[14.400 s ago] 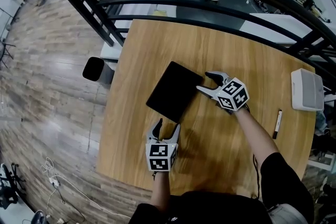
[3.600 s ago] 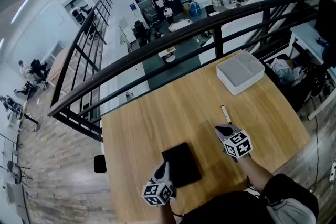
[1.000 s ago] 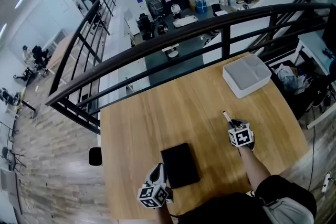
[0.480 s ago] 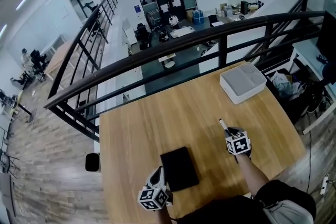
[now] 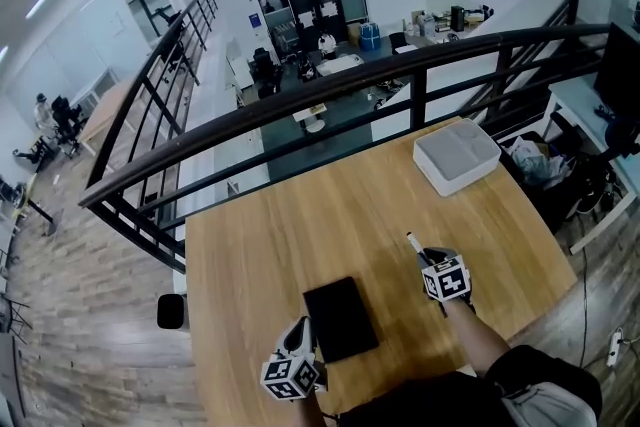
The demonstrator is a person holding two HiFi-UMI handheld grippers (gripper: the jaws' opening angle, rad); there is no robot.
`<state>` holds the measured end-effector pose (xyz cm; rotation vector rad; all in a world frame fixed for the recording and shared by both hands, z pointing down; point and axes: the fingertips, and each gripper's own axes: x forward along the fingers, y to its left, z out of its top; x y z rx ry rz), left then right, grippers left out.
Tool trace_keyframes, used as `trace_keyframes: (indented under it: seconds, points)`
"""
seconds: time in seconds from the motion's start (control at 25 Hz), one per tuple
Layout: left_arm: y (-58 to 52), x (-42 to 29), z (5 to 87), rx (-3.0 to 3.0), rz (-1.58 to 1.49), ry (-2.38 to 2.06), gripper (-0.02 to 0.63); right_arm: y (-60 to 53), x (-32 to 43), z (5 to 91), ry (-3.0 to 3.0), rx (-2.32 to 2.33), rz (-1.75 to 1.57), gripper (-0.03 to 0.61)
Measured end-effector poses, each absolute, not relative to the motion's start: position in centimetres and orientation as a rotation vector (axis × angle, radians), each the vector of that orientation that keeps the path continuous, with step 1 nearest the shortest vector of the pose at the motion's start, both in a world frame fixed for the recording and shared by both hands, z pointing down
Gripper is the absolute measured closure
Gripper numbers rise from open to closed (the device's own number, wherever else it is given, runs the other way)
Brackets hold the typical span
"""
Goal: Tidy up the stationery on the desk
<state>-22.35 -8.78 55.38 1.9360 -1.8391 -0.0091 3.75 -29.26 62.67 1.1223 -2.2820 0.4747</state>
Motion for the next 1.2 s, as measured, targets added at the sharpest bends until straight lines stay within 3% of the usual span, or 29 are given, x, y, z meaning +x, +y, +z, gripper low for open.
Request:
trace_keyframes:
  seconds: [1.2]
  points:
    - [-6.7,-25.5,55.5,1.969,0.003,-1.791,0.617,-22.3,-2.3,64.3,-2.285,1.013,0.532,0.498]
